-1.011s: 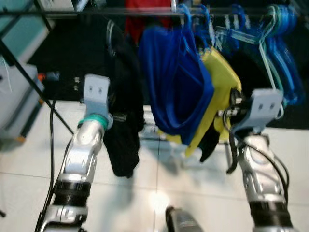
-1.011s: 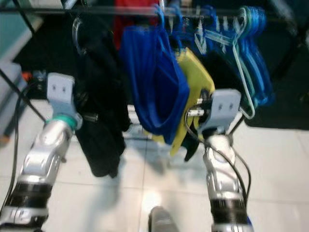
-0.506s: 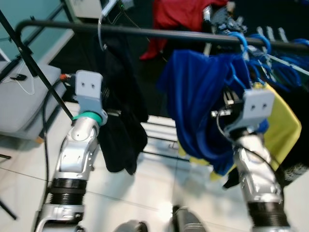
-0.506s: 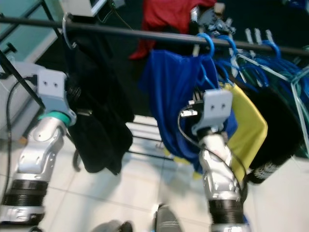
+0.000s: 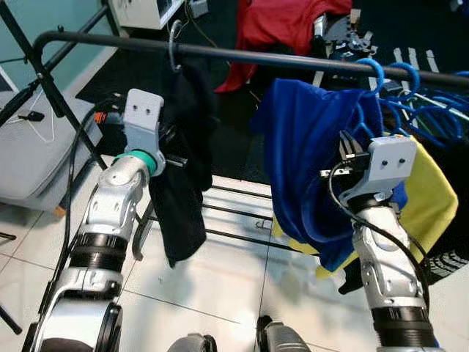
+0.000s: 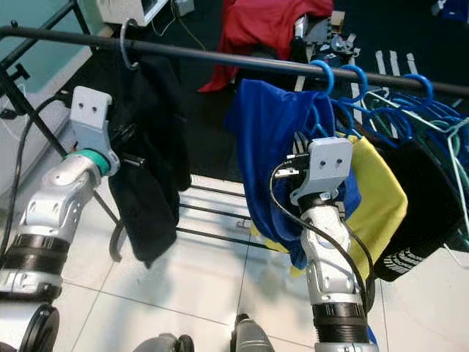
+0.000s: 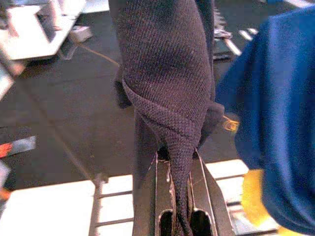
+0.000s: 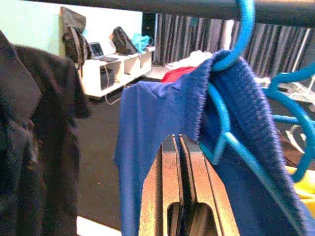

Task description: Hang hanger

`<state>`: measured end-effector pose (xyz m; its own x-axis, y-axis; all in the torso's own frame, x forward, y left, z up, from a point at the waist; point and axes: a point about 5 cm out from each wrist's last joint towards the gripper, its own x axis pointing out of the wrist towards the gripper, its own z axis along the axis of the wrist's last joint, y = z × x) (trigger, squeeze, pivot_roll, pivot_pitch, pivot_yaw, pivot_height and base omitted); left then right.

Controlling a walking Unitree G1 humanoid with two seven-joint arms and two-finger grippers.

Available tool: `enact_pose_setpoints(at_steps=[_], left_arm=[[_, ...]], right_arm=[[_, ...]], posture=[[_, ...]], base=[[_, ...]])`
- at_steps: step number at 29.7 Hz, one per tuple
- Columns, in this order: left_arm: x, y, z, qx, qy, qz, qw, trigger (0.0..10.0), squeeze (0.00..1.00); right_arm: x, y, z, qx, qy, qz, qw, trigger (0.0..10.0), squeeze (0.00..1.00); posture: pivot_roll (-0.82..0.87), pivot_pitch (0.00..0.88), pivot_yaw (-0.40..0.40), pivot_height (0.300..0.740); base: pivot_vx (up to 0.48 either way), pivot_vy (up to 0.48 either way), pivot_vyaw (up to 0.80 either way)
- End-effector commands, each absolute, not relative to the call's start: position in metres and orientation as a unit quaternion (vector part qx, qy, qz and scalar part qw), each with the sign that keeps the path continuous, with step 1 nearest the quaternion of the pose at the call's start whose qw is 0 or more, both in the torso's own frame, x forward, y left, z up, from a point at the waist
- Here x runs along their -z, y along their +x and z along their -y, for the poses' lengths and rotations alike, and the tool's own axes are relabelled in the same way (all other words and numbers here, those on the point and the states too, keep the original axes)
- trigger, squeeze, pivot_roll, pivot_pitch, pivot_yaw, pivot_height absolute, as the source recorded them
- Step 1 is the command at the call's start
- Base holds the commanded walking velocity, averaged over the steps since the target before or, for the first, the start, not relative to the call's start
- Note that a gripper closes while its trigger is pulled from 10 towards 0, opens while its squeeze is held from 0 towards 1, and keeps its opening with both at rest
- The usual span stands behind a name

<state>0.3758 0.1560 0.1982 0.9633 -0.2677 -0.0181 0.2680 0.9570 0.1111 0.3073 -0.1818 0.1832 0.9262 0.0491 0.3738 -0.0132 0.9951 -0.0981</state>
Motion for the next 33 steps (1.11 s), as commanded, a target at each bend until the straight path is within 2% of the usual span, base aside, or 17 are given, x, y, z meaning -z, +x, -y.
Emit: enact_pose_setpoints(at_steps=[1,8,9,10,11,17,18,20,22,23,24,25,26,27,30,32,33], left_arm=[[-0.204,0.377,-0.156,0.141,0.056,0.014,0.988,10.0,0.00],[-0.196,0.387,-0.152,0.114,0.034,-0.007,0.993,10.0,0.00],[-0.192,0.386,-0.156,0.098,0.030,-0.011,0.995,10.0,0.49],[-0.192,0.386,-0.156,0.098,0.030,-0.011,0.995,10.0,0.49],[-0.187,0.384,-0.162,0.087,0.020,-0.016,0.996,10.0,1.00],[-0.181,0.368,-0.178,0.089,0.004,0.000,0.996,10.0,1.00],[-0.190,0.356,-0.176,0.139,-0.027,0.030,0.989,10.0,1.00],[-0.190,0.356,-0.176,0.139,-0.027,0.030,0.989,10.0,1.00],[-0.198,0.338,-0.176,0.207,-0.048,0.045,0.976,10.0,1.00],[-0.209,0.311,-0.174,0.296,-0.051,0.051,0.952,10.0,0.00],[-0.209,0.311,-0.174,0.296,-0.051,0.051,0.952,10.0,0.00],[-0.217,0.282,-0.174,0.374,-0.048,0.042,0.925,10.0,0.00],[-0.217,0.282,-0.174,0.374,-0.048,0.042,0.925,10.0,0.00],[-0.220,0.263,-0.173,0.420,-0.041,0.027,0.906,10.0,0.00],[-0.222,0.250,-0.177,0.434,-0.026,0.018,0.900,10.0,0.00],[-0.223,0.252,-0.184,0.400,-0.015,0.023,0.916,10.0,0.00],[-0.222,0.263,-0.190,0.339,-0.003,0.041,0.940,10.0,0.00]], right_arm=[[-0.181,0.306,0.181,-0.016,-0.041,0.189,0.981,10.0,0.00],[-0.181,0.305,0.177,-0.017,-0.038,0.190,0.981,10.0,0.00],[-0.180,0.304,0.178,-0.016,-0.037,0.189,0.981,10.0,0.00],[-0.180,0.304,0.178,-0.016,-0.037,0.189,0.981,10.0,0.00],[-0.180,0.303,0.179,-0.014,-0.036,0.187,0.982,10.0,0.00],[-0.178,0.302,0.181,-0.014,-0.036,0.184,0.982,10.0,0.00],[-0.179,0.302,0.181,-0.015,-0.036,0.184,0.982,10.0,0.00],[-0.179,0.302,0.181,-0.015,-0.036,0.184,0.982,10.0,0.00],[-0.179,0.303,0.180,-0.016,-0.036,0.184,0.982,10.0,0.00],[-0.179,0.304,0.179,-0.020,-0.034,0.183,0.982,10.0,0.00],[-0.179,0.304,0.179,-0.020,-0.034,0.183,0.982,10.0,0.00],[-0.178,0.305,0.176,-0.025,-0.033,0.181,0.983,10.0,0.00],[-0.178,0.305,0.176,-0.025,-0.033,0.181,0.983,10.0,0.00],[-0.177,0.305,0.174,-0.028,-0.032,0.180,0.983,10.0,0.00],[-0.176,0.305,0.173,-0.031,-0.031,0.179,0.983,10.0,0.00],[-0.176,0.305,0.172,-0.031,-0.030,0.179,0.983,10.0,0.00],[-0.175,0.304,0.172,-0.029,-0.031,0.178,0.983,10.0,0.00]], posture=[[-0.11,0.088,0.100,0.740],[-0.12,0.093,0.108,0.740],[-0.12,0.097,0.110,0.740],[-0.12,0.097,0.110,0.740],[-0.12,0.100,0.108,0.740],[-0.11,0.104,0.102,0.740],[-0.11,0.104,0.097,0.740],[-0.11,0.104,0.097,0.740],[-0.09,0.107,0.096,0.740],[-0.07,0.112,0.090,0.740],[-0.07,0.112,0.090,0.740],[-0.06,0.113,0.089,0.740],[-0.06,0.113,0.089,0.740],[-0.06,0.113,0.089,0.740],[-0.05,0.117,0.089,0.740],[-0.05,0.116,0.086,0.740],[-0.05,0.115,0.085,0.740]], base=[[0.000,0.000,0.00],[0.000,0.000,0.00],[0.000,0.000,0.00],[0.000,0.000,0.00],[0.000,0.000,0.00],[0.000,0.000,0.00],[0.000,0.000,0.00],[0.000,0.000,0.00],[0.000,0.000,0.00],[0.000,0.000,0.00],[0.000,0.000,0.00],[0.000,0.000,0.00],[0.000,0.000,0.00],[0.000,0.000,0.00],[0.000,0.000,0.00],[0.000,0.000,0.00],[0.000,0.000,0.00]])
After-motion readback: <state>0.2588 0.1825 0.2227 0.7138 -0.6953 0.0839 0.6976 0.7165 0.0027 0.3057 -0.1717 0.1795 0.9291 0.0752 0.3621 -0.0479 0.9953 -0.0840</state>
